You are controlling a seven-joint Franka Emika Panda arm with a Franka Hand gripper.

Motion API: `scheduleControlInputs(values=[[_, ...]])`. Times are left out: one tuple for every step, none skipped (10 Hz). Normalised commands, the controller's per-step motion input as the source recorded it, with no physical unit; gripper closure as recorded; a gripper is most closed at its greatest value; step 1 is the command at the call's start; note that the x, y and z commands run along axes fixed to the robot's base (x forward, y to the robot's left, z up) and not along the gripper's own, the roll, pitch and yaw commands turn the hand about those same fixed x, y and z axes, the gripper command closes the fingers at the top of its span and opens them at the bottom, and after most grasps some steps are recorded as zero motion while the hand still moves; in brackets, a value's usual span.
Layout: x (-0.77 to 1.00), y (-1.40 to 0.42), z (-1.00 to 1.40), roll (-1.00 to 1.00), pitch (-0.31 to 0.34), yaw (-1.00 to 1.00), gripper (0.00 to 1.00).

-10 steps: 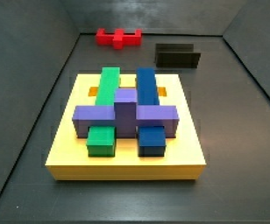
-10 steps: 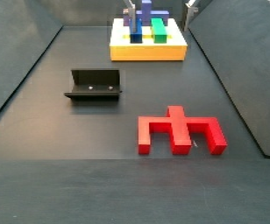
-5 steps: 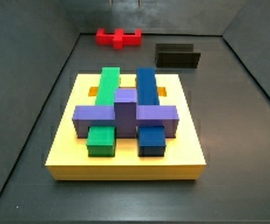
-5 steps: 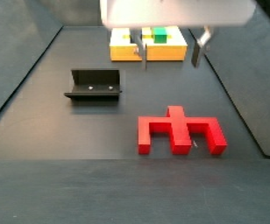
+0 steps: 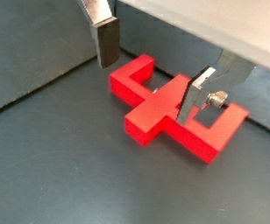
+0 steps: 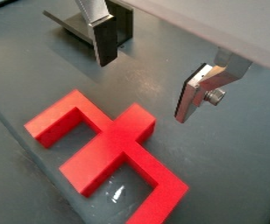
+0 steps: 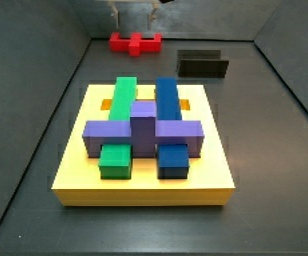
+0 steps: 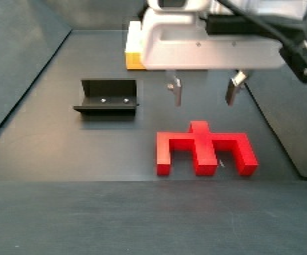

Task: Pick up the red object. Move up. Place the red object on the fixture. Regrasp the red object. Move to above the board. Insert the red object.
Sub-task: Pick up the red object.

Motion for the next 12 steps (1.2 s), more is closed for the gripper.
scheduleControlInputs(values=[[0.00, -0.01, -0.11, 0.03, 0.000, -0.27, 0.00], [0.04, 0.00, -0.23, 0.05, -0.020, -0.50, 0.00], [0.00, 0.09, -0.38, 0.07, -0.020, -0.51, 0.00], [-0.13, 0.13, -0.40, 0.03, -0.073, -0.21, 0.00], [-0.03, 0.03, -0.40, 0.02, -0.091, 0.02, 0.00], [0.00, 0.14, -0.46, 0.00, -0.084, 0.17, 0.00], [0.00, 0.11, -0.42, 0.00, -0.100, 0.20, 0.00], [0.00, 0.12, -0.41, 0.00, -0.099, 0.18, 0.00], [-0.01, 0.00, -0.37, 0.00, -0.107, 0.04, 0.00], [-0.04, 0.00, -0.27, 0.00, -0.104, 0.02, 0.00], [-0.03, 0.00, -0.22, 0.00, -0.104, 0.03, 0.00], [-0.06, 0.00, -0.32, 0.00, -0.114, 0.08, 0.00]])
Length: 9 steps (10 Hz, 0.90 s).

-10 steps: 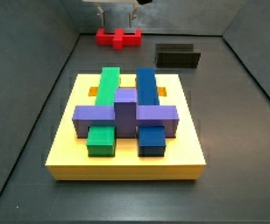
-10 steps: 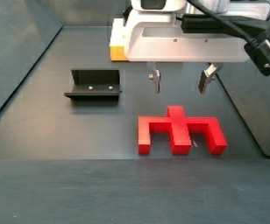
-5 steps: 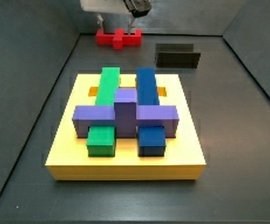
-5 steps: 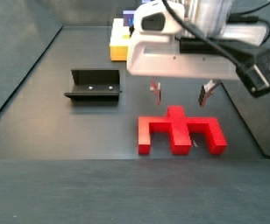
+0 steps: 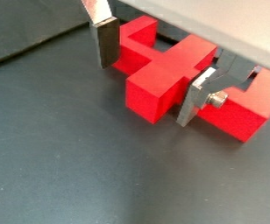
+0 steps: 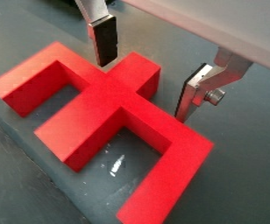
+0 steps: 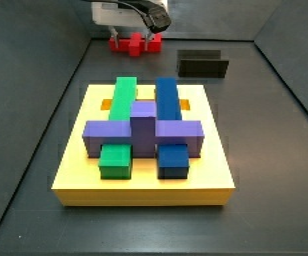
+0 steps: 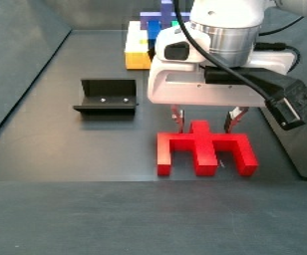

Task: Pick up the red object. Move up. Place the red object on the fixture. Regrasp the red object. Move to above the board. Insert the red object.
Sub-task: Pick up the red object.

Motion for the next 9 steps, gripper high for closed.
scheduleControlInputs(values=[[0.03, 0.00, -0.22, 0.00, -0.044, 0.18, 0.00], [0.00, 0.00, -0.18, 0.00, -0.050, 0.09, 0.00], [0.00, 0.00, -0.13, 0.00, -0.014, 0.06, 0.00], [0.07, 0.00, 0.06, 0.00, 0.000, 0.00, 0.00], [0.00, 0.04, 0.00, -0.03, 0.000, 0.00, 0.00], [0.00, 0.06, 0.00, -0.04, 0.000, 0.00, 0.00], [0.00, 0.00, 0.00, 0.00, 0.000, 0.00, 0.00], [0.00, 0.00, 0.00, 0.00, 0.000, 0.00, 0.00], [0.00, 0.00, 0.00, 0.00, 0.000, 0.00, 1.00]])
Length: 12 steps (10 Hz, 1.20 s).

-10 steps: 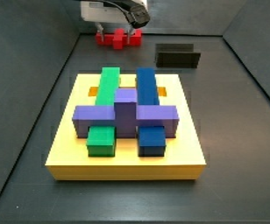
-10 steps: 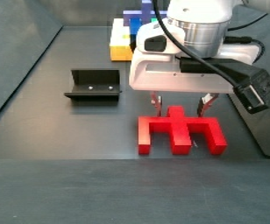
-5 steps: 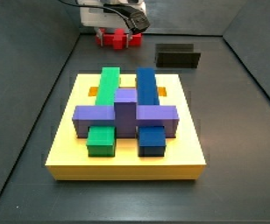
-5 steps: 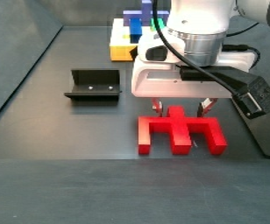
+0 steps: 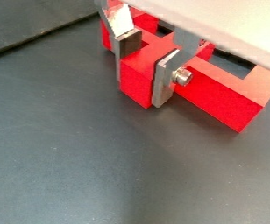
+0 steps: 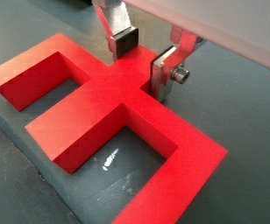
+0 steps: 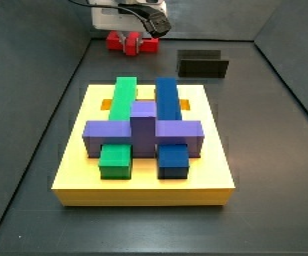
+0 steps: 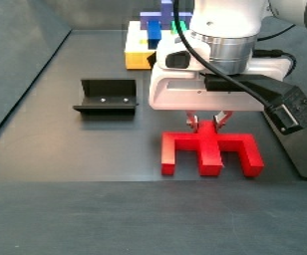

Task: Pick up the red object. Move up. Place the red object on the fixture. Regrasp the red object. Move to above the board. Insert the red object.
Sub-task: Pick up the red object.

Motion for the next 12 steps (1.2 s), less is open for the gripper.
scheduleControlInputs(values=[[0.00, 0.00, 0.00, 0.00, 0.000, 0.00, 1.00], [0.00, 0.00, 0.00, 0.00, 0.000, 0.00, 1.00], [0.00, 0.00, 0.00, 0.00, 0.000, 0.00, 1.00], [0.00, 0.00, 0.00, 0.00, 0.000, 0.00, 1.00], [0.00, 0.00, 0.00, 0.00, 0.000, 0.00, 1.00], [0.00, 0.00, 0.00, 0.00, 0.000, 0.00, 1.00], [0.00, 0.00, 0.00, 0.00, 0.000, 0.00, 1.00], [0.00, 0.00, 0.00, 0.00, 0.000, 0.00, 1.00], [0.00, 0.00, 0.00, 0.00, 0.000, 0.00, 1.00], [0.00, 0.00, 0.00, 0.00, 0.000, 0.00, 1.00], [0.00, 0.00, 0.00, 0.00, 0.000, 0.00, 1.00], [0.00, 0.00, 0.00, 0.00, 0.000, 0.00, 1.00]])
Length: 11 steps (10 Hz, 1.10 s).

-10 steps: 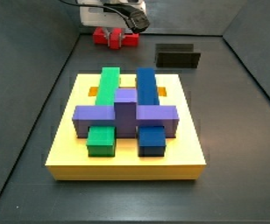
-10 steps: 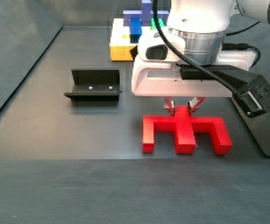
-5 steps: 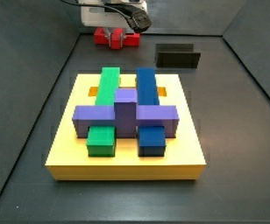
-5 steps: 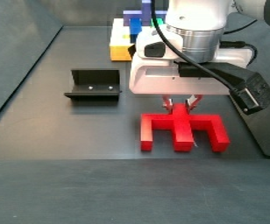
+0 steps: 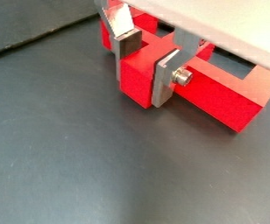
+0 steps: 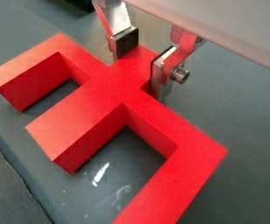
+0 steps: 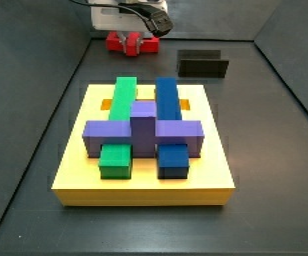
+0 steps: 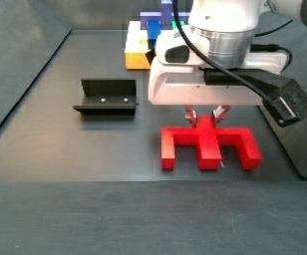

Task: Pick up the red object. Move up. Place the red object on the fixture. Regrasp the red object. Move to above the board. Insert the red object.
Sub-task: Pick up the red object, then move up, then place the red object on the fixture.

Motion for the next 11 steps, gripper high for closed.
scheduleControlInputs(values=[[0.00, 0.00, 0.00, 0.00, 0.000, 0.00, 1.00], [0.00, 0.00, 0.00, 0.00, 0.000, 0.00, 1.00], [0.00, 0.00, 0.00, 0.00, 0.000, 0.00, 1.00], [0.00, 0.00, 0.83, 0.00, 0.000, 0.00, 1.00], [-0.02, 0.05, 0.80, 0.01, 0.010, -0.02, 1.00], [-0.04, 0.04, 0.57, 0.02, 0.019, -0.02, 1.00], [-0.01, 0.01, 0.17, 0.06, 0.005, -0.01, 1.00], [0.04, 0.00, 0.00, 0.00, 0.000, 0.00, 1.00], [0.77, -0.21, 0.11, -0.21, 0.131, 0.00, 1.00], [1.00, -0.35, 0.39, -0.38, 0.160, -0.01, 1.00], [1.00, -0.43, 0.41, -0.34, 0.140, -0.03, 1.00]])
